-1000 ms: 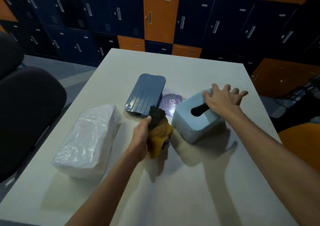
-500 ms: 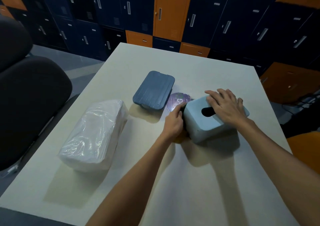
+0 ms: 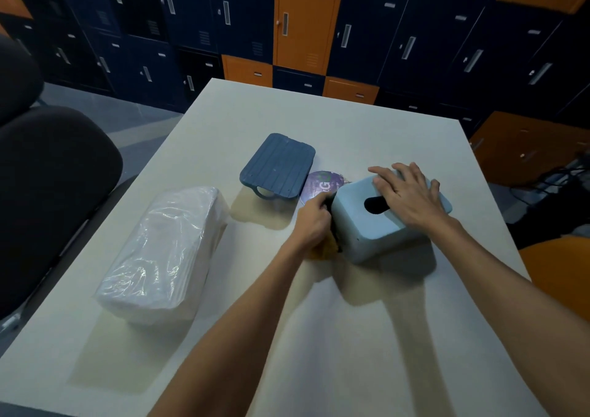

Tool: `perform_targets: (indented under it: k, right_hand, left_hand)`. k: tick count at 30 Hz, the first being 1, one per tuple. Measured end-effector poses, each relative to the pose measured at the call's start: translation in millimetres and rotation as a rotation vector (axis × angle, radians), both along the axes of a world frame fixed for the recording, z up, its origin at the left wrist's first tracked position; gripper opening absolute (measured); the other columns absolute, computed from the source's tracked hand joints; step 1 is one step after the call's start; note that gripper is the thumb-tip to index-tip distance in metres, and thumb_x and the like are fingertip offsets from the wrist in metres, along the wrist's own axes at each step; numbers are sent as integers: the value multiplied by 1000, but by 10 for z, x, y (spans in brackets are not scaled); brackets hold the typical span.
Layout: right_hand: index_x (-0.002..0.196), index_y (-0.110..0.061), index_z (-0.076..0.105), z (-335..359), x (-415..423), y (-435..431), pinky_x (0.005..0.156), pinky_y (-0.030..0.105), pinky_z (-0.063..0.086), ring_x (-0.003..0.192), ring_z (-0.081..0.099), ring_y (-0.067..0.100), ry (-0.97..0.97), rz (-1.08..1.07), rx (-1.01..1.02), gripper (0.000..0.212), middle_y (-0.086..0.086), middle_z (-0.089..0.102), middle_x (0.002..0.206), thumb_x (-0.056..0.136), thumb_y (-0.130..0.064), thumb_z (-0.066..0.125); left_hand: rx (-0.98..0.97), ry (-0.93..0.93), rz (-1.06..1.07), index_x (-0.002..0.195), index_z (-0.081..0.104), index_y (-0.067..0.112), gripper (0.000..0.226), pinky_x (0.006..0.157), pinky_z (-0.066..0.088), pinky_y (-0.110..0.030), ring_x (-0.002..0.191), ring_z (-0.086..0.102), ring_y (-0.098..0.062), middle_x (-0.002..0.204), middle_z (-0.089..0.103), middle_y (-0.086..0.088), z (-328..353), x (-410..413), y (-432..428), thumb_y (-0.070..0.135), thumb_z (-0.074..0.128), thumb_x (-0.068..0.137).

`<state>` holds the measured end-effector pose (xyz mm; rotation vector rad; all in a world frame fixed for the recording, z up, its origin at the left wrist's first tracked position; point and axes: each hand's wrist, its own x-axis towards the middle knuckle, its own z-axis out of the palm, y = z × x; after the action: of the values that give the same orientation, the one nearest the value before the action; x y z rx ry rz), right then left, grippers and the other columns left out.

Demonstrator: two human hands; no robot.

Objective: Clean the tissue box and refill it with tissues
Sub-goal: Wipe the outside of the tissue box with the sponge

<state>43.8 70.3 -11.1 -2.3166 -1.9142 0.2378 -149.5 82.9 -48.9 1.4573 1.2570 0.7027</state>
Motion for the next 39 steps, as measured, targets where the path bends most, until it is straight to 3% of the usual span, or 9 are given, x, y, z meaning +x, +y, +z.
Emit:
perform_targets:
  k: [2,5,9,14,19,25,30,36,39]
  right_hand:
    - [139,-49,32,-2,-1,-1,112,61,4,146,4,21,-8,0,0,41,0,24,154,100,-51,17]
    - [139,-49,31,-2,0,-6,112,61,5,146,5,21,-15,8,6,41,-1,24,154,100,-51,17]
    - [140,-48,31,3,-4,0,112,60,4,146,4,21,-13,8,-9,42,0,23,154,100,-51,16]
    - [140,-47,31,-2,-12,-5,112,60,3,145,5,21,-21,8,-2,42,0,24,153,100,-51,16]
    - [141,-47,29,-15,6,2,112,63,4,146,5,25,-25,-14,-2,44,1,23,154,100,-52,15]
    - [142,-44,31,14,-17,-25,112,61,4,145,6,24,-22,-32,12,44,2,24,153,101,-49,16]
    - [141,-43,31,-12,-6,-26,111,62,7,144,10,25,-38,-29,19,43,4,27,151,100,-49,17]
    - [141,-44,31,-29,15,-39,111,64,4,145,6,27,-7,-63,13,44,4,24,153,100,-51,15]
    - [140,-45,30,-38,14,-53,110,65,3,145,5,29,-7,-106,13,44,4,22,154,100,-50,13]
  left_hand:
    - [20,-30,-45,127,58,18,49,70,38,-9,103,51,-14,119,62,-3,-1,-35,17,-3,30,92]
    - [68,-174,7,133,55,22,52,90,38,-11,116,51,-7,131,58,5,-104,-106,-167,-2,32,93]
    - [106,-193,142,141,46,19,53,93,23,7,120,39,8,133,44,18,-217,-49,-667,-7,35,95]
    - [109,-118,191,147,36,22,50,86,20,10,123,43,-6,134,45,14,-195,149,-939,3,32,100]
    - [-18,-73,254,146,37,29,54,88,32,-14,104,45,-9,134,55,-4,18,191,-507,4,26,100]
    - [50,-11,168,147,35,32,57,84,31,-15,115,52,-24,132,58,-6,-54,144,-598,2,29,98]
    - [20,-18,113,148,35,23,51,107,27,-19,134,40,-21,148,42,0,-86,150,-1053,3,32,101]
    - [38,67,79,143,45,23,53,94,39,-30,116,52,-34,131,59,-14,-35,98,-604,1,34,95]
    - [-16,35,81,142,44,29,57,89,38,-25,114,52,-31,127,60,-12,14,106,-350,0,32,94]
